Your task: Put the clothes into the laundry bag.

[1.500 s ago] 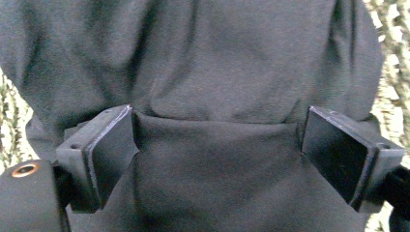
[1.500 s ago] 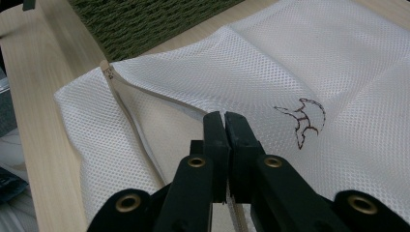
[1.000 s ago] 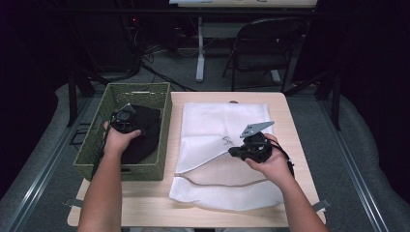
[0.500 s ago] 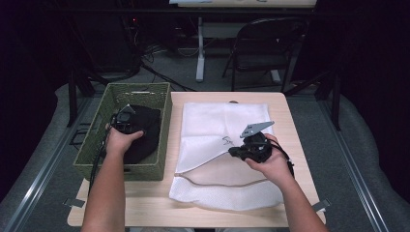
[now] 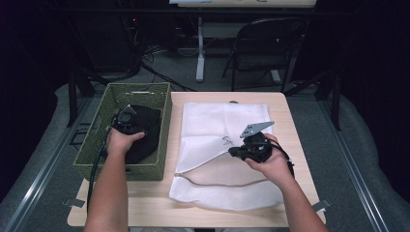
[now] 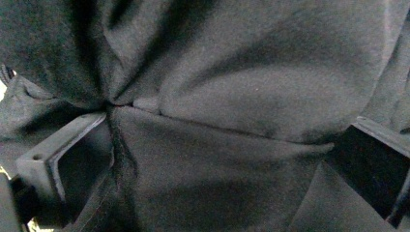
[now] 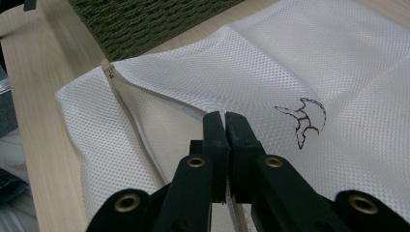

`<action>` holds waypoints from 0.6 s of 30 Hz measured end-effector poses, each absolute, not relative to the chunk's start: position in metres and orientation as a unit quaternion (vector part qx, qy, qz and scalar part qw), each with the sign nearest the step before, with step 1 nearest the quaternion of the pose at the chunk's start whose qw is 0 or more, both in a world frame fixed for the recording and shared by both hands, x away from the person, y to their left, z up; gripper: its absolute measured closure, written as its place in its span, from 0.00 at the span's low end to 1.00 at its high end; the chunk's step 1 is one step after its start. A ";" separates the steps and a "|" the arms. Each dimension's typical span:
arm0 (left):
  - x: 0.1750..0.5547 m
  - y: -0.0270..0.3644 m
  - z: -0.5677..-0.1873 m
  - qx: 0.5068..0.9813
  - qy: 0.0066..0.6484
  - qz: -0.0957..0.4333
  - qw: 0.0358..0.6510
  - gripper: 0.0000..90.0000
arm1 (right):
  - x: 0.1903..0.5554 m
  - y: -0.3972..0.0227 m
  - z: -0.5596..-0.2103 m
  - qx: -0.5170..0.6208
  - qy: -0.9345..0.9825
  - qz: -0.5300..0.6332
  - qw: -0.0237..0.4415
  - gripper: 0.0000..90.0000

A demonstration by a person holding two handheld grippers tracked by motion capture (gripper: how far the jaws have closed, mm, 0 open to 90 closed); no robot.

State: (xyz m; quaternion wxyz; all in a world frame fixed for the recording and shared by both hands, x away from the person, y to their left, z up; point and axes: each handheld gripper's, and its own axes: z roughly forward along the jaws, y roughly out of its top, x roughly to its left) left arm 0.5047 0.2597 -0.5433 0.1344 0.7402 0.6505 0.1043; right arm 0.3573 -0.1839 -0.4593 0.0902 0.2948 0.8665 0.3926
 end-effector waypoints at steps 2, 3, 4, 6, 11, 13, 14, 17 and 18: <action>0.505 0.261 -0.544 0.740 0.651 0.099 0.137 0.00 | 0.357 -0.184 -0.459 0.295 0.866 0.393 0.089 0.98; 0.505 0.261 -0.544 0.740 0.651 0.098 0.138 0.00 | 0.357 -0.184 -0.459 0.295 0.866 0.393 0.089 0.98; 0.505 0.261 -0.544 0.740 0.651 0.099 0.137 0.00 | 0.357 -0.184 -0.459 0.295 0.867 0.393 0.090 0.98; 0.505 0.261 -0.545 0.741 0.650 0.099 0.135 0.00 | 0.358 -0.184 -0.460 0.294 0.867 0.392 0.090 0.98; 0.506 0.260 -0.545 0.741 0.652 0.096 0.132 0.00 | 0.357 -0.184 -0.460 0.294 0.867 0.392 0.091 0.98; 0.506 0.260 -0.546 0.740 0.652 0.095 0.134 0.00 | 0.357 -0.184 -0.460 0.294 0.867 0.392 0.091 0.98; 0.506 0.260 -0.546 0.740 0.652 0.095 0.134 0.00 | 0.357 -0.184 -0.460 0.294 0.867 0.391 0.090 0.98; 0.506 0.260 -0.547 0.741 0.650 0.094 0.137 0.00 | 0.357 -0.184 -0.460 0.294 0.867 0.392 0.091 0.98; 0.506 0.260 -0.547 0.740 0.652 0.094 0.138 0.00 | 0.357 -0.184 -0.460 0.294 0.867 0.392 0.091 0.98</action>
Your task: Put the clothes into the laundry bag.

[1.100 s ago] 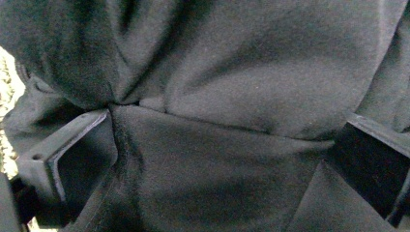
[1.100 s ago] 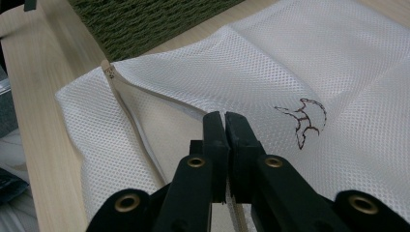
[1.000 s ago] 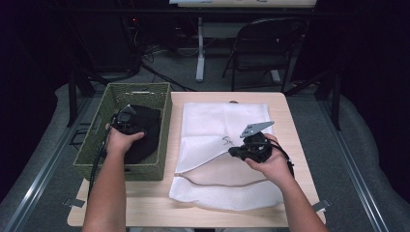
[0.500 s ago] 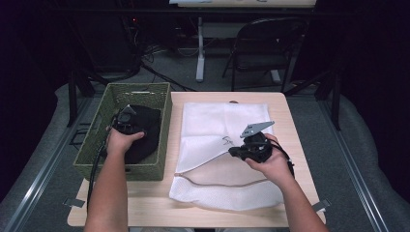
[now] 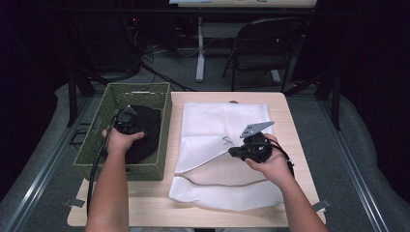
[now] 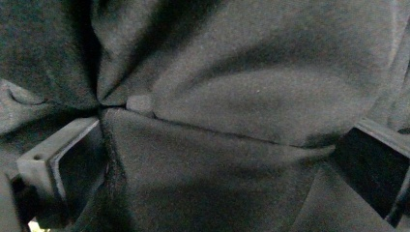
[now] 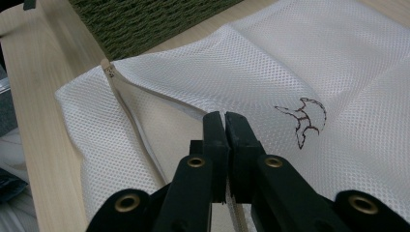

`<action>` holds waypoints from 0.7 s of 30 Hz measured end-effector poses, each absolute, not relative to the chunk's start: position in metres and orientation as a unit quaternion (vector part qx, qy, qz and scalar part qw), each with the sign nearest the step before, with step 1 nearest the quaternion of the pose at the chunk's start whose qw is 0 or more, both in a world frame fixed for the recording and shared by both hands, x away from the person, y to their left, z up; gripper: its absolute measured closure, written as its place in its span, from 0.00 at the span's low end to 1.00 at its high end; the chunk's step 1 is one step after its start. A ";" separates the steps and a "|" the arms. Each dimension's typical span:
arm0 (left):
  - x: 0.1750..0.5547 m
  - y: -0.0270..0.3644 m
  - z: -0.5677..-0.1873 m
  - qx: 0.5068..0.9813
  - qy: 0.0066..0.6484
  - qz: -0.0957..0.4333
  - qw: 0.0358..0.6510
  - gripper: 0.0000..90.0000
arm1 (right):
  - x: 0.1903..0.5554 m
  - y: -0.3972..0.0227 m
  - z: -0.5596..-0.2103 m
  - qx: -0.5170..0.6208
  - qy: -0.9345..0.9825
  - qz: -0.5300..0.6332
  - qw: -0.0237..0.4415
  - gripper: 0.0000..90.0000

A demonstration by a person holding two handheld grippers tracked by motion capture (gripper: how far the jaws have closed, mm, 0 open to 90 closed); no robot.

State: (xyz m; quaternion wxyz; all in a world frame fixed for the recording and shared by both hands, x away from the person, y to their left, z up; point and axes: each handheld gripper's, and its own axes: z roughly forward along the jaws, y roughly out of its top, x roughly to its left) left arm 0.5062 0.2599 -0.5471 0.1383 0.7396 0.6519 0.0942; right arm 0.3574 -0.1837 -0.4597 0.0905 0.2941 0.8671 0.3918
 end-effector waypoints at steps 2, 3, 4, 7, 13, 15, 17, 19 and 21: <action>0.506 0.259 -0.548 0.740 0.652 0.093 0.139 0.00 | 0.357 -0.184 -0.460 0.294 0.867 0.392 0.090 0.98; 0.507 0.259 -0.548 0.741 0.651 0.092 0.140 0.00 | 0.357 -0.184 -0.460 0.294 0.867 0.392 0.090 0.98; 0.507 0.259 -0.549 0.741 0.650 0.091 0.141 0.01 | 0.357 -0.184 -0.460 0.294 0.867 0.392 0.090 0.98; 0.507 0.259 -0.550 0.742 0.649 0.088 0.142 0.01 | 0.357 -0.184 -0.460 0.294 0.867 0.392 0.090 0.98; 0.507 0.259 -0.549 0.742 0.650 0.082 0.145 0.06 | 0.357 -0.184 -0.460 0.294 0.867 0.392 0.090 0.98; 0.507 0.259 -0.549 0.741 0.651 0.081 0.144 0.08 | 0.358 -0.184 -0.460 0.294 0.867 0.393 0.090 0.98; 0.507 0.259 -0.548 0.740 0.652 0.081 0.144 0.10 | 0.357 -0.185 -0.459 0.295 0.867 0.392 0.091 0.98; 0.507 0.259 -0.548 0.740 0.652 0.080 0.145 0.12 | 0.357 -0.185 -0.459 0.295 0.867 0.392 0.091 0.98; 0.507 0.259 -0.547 0.739 0.653 0.076 0.147 0.15 | 0.357 -0.185 -0.459 0.295 0.867 0.392 0.091 0.98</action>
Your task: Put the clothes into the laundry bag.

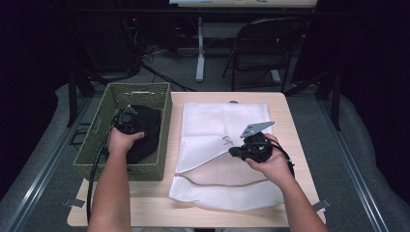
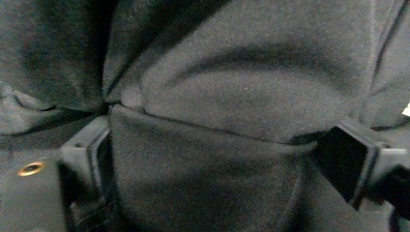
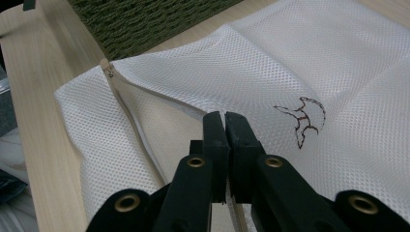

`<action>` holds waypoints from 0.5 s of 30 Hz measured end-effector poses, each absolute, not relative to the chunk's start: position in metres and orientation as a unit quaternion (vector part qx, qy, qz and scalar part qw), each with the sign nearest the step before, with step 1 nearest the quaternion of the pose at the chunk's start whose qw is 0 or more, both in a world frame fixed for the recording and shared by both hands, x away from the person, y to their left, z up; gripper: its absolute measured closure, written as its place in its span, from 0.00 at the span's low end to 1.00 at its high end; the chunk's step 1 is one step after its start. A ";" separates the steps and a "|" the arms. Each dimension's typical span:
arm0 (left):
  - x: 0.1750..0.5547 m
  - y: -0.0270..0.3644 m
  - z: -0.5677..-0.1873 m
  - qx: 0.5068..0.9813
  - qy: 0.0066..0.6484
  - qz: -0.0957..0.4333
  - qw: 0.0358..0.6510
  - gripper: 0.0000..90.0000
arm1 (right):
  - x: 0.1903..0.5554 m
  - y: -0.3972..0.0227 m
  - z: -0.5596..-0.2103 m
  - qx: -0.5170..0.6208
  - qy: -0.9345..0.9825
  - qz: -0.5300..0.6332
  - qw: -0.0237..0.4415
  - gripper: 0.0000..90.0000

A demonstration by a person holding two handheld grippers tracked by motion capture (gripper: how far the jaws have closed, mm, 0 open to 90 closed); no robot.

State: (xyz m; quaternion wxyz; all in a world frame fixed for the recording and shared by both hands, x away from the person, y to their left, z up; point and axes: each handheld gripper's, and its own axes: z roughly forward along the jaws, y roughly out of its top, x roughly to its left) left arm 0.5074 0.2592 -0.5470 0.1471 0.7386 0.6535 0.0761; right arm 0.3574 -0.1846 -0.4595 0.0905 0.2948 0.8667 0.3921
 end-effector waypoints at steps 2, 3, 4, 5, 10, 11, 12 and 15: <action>0.508 0.260 -0.546 0.739 0.654 0.074 0.146 0.17 | 0.357 -0.185 -0.459 0.295 0.867 0.392 0.090 0.98; 0.508 0.260 -0.546 0.739 0.653 0.074 0.146 0.18 | 0.357 -0.185 -0.459 0.295 0.867 0.392 0.091 0.98; 0.509 0.260 -0.546 0.739 0.654 0.073 0.145 0.18 | 0.357 -0.185 -0.459 0.295 0.867 0.392 0.091 0.98; 0.509 0.259 -0.545 0.738 0.655 0.070 0.145 0.20 | 0.357 -0.185 -0.460 0.295 0.866 0.392 0.091 0.98; 0.508 0.258 -0.542 0.739 0.653 0.064 0.152 0.31 | 0.358 -0.185 -0.460 0.296 0.866 0.392 0.090 0.98; 0.508 0.258 -0.541 0.737 0.655 0.062 0.154 0.37 | 0.358 -0.185 -0.460 0.295 0.867 0.392 0.091 0.98; 0.508 0.258 -0.541 0.737 0.654 0.062 0.157 0.39 | 0.358 -0.185 -0.460 0.295 0.867 0.392 0.091 0.98; 0.506 0.258 -0.540 0.735 0.655 0.060 0.166 0.46 | 0.358 -0.185 -0.460 0.296 0.866 0.392 0.090 0.98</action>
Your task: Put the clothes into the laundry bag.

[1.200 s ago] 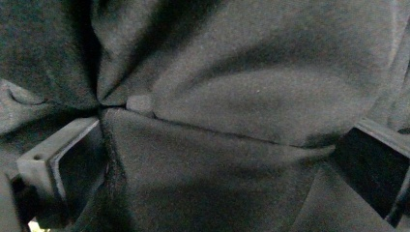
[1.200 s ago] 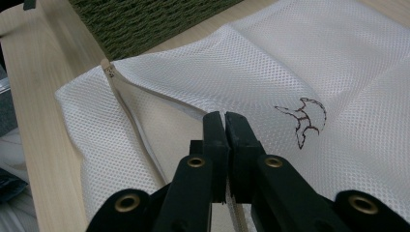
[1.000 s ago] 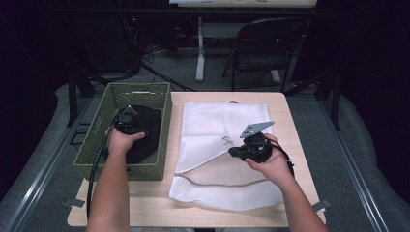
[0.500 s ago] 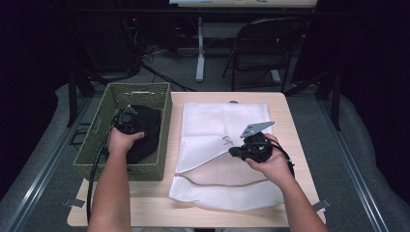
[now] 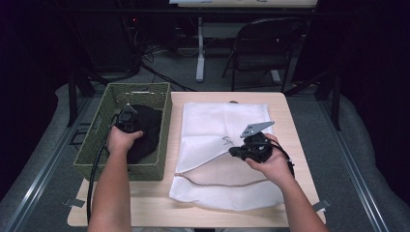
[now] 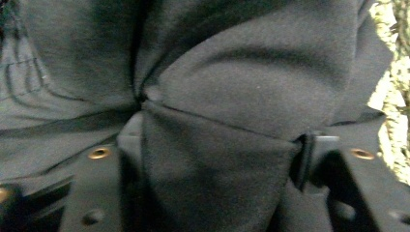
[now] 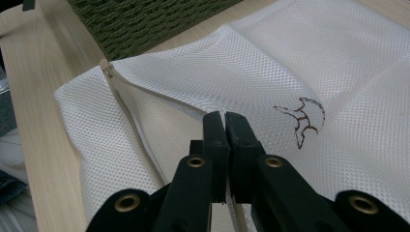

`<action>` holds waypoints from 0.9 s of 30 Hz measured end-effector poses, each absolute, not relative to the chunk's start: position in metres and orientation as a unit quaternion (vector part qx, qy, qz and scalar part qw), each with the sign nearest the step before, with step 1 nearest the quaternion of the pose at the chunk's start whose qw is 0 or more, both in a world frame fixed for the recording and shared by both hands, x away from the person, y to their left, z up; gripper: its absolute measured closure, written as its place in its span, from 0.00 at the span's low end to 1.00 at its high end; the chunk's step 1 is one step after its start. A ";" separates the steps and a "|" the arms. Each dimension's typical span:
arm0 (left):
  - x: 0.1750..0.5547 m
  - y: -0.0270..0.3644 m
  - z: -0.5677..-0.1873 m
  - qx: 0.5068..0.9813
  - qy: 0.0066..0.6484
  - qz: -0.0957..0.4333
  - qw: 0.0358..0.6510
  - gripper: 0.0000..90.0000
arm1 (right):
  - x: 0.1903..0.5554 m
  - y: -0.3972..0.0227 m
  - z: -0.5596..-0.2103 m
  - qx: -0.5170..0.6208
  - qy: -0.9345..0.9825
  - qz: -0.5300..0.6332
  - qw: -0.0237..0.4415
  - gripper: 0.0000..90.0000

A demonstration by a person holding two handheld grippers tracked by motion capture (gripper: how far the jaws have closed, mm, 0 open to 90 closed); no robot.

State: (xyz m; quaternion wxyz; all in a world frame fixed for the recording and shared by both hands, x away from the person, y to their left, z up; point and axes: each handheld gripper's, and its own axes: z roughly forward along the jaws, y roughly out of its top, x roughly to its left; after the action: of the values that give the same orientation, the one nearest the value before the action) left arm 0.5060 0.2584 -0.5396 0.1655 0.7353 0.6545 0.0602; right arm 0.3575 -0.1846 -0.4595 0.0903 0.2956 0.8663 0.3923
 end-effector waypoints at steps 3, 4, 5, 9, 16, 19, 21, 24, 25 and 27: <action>0.505 0.259 -0.539 0.733 0.655 0.057 0.173 0.54 | 0.358 -0.185 -0.459 0.296 0.866 0.393 0.090 0.98; 0.505 0.259 -0.539 0.733 0.655 0.058 0.173 0.54 | 0.358 -0.185 -0.460 0.296 0.866 0.393 0.090 0.98; 0.504 0.258 -0.539 0.733 0.655 0.058 0.173 0.55 | 0.358 -0.185 -0.460 0.296 0.866 0.393 0.090 0.98; 0.504 0.258 -0.538 0.736 0.652 0.057 0.174 0.59 | 0.358 -0.184 -0.460 0.295 0.867 0.392 0.091 0.98; 0.504 0.258 -0.537 0.735 0.653 0.054 0.177 0.63 | 0.358 -0.185 -0.460 0.296 0.866 0.393 0.091 0.98; 0.504 0.260 -0.535 0.735 0.652 0.048 0.178 0.65 | 0.358 -0.185 -0.460 0.297 0.866 0.393 0.091 0.98; 0.504 0.259 -0.534 0.732 0.655 0.047 0.181 0.66 | 0.358 -0.186 -0.460 0.297 0.865 0.393 0.092 0.98; 0.503 0.260 -0.534 0.729 0.658 0.046 0.181 0.66 | 0.358 -0.186 -0.460 0.299 0.865 0.392 0.092 0.98; 0.503 0.260 -0.534 0.729 0.658 0.045 0.184 0.66 | 0.358 -0.186 -0.460 0.298 0.865 0.393 0.092 0.98; 0.503 0.260 -0.533 0.730 0.657 0.046 0.185 0.66 | 0.359 -0.186 -0.460 0.298 0.865 0.393 0.092 0.98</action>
State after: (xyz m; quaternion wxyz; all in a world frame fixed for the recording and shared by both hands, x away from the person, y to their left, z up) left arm 0.5028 0.2604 -0.5325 0.1854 0.7295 0.6567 0.0460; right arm 0.3588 -0.1862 -0.4604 0.0920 0.2979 0.8652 0.3928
